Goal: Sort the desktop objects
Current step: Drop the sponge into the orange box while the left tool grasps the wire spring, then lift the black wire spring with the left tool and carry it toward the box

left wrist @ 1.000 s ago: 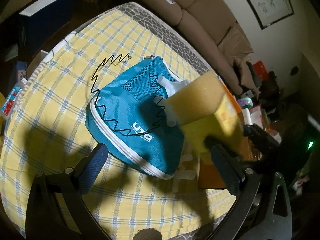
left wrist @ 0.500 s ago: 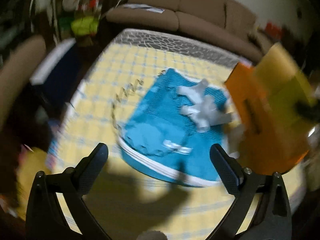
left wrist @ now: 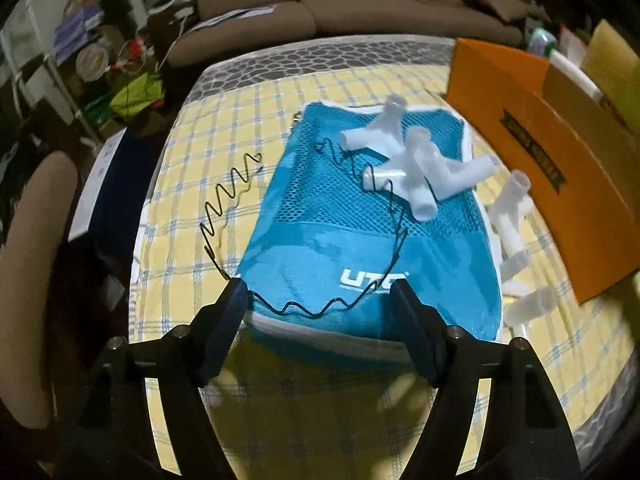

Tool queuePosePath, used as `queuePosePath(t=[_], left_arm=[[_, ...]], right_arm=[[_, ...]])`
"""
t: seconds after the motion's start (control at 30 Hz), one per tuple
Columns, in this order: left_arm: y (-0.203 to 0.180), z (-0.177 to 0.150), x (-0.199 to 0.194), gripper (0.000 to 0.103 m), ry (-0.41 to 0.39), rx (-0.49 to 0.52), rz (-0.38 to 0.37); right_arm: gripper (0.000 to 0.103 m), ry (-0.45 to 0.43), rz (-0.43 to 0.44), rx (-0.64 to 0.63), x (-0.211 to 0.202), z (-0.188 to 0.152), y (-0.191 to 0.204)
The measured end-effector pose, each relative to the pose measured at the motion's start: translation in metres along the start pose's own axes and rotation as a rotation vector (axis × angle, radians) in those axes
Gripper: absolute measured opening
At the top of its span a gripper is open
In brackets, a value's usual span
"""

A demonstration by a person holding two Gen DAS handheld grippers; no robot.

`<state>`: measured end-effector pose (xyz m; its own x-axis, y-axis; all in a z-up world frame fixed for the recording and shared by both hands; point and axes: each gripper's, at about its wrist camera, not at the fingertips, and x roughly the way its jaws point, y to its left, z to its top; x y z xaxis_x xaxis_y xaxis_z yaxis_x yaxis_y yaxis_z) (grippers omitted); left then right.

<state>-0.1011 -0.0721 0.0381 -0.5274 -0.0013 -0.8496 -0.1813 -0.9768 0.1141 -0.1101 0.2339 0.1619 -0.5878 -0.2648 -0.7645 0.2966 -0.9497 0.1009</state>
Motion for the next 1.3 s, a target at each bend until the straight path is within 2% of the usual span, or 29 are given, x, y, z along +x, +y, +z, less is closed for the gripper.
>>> queuePosePath(t=[0.13, 0.2, 0.23, 0.3, 0.37, 0.63, 0.93, 1.07, 1.3], left_arm=[[-0.016, -0.003, 0.0, 0.078, -0.029, 0.122, 0.137], [-0.025, -0.006, 0.004, 0.078, -0.029, 0.182, 0.191], [-0.028, -0.007, 0.008, 0.077, -0.019, 0.203, 0.212], [-0.033, -0.01, 0.019, 0.054, 0.018, 0.233, 0.24], [-0.033, -0.01, 0.022, 0.055, 0.023, 0.237, 0.253], [-0.015, -0.007, 0.009, 0.054, 0.007, 0.142, 0.168], [0.019, 0.001, -0.046, 0.054, -0.127, -0.078, 0.017], [0.031, 0.002, -0.059, 0.054, -0.161, -0.144, -0.032], [0.042, 0.003, -0.08, 0.054, -0.225, -0.224, -0.113]], right_arm=[[0.082, 0.024, -0.063, 0.115, 0.007, -0.012, -0.03], [0.082, 0.053, -0.117, 0.184, 0.013, -0.02, -0.046], [0.082, 0.061, -0.13, 0.212, 0.016, -0.023, -0.053], [0.081, 0.067, -0.153, 0.254, 0.019, -0.029, -0.066], [0.078, 0.081, -0.188, 0.269, 0.024, -0.034, -0.073], [0.078, 0.063, -0.281, 0.183, 0.031, -0.039, -0.061], [0.085, -0.061, -0.341, 0.132, -0.001, -0.026, -0.047], [0.085, -0.098, -0.324, 0.15, -0.016, -0.016, -0.041], [0.085, -0.117, -0.158, 0.195, -0.025, -0.006, -0.024]])
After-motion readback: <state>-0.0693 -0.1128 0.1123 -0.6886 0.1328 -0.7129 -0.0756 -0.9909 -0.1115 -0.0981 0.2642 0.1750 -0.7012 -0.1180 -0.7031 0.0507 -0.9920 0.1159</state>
